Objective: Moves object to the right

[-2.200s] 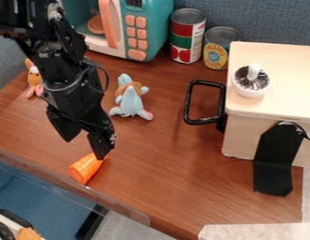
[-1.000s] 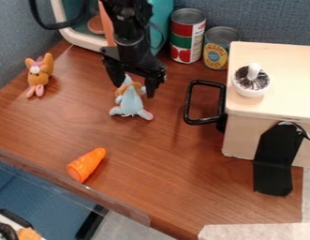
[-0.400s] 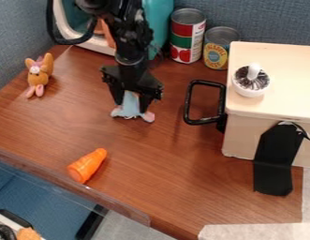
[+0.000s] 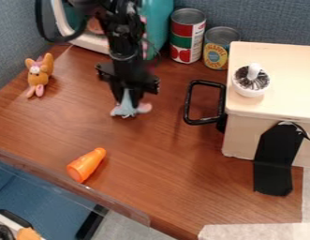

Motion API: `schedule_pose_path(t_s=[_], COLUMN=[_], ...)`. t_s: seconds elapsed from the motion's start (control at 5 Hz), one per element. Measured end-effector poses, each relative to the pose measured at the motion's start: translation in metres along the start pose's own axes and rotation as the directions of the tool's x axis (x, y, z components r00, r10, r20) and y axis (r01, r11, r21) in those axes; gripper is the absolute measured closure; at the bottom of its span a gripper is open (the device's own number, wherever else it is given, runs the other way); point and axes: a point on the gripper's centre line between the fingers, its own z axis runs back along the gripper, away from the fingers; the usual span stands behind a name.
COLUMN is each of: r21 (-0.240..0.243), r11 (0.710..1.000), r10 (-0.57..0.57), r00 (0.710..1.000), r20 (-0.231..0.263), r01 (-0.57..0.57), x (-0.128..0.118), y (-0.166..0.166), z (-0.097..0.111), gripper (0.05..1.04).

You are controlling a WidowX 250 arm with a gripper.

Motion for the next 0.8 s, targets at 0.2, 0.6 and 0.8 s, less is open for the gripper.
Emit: schedule_pose_path(t_s=[0.2, 0.6, 0.8], r21=[-0.017, -0.051, -0.002], r11=[1.0, 0.991, 0.989], r10=[0.023, 0.131, 0.149], r00=[0.998, 0.987, 0.988], r20=[0.061, 0.097, 0.038], r01=[-0.022, -0.127, -0.149], x=[-0.004, -0.059, -0.094], y=[0.012, 0.072, 0.103], z=[0.037, 0.086, 0.081], gripper=[0.788, 0.794, 0.796])
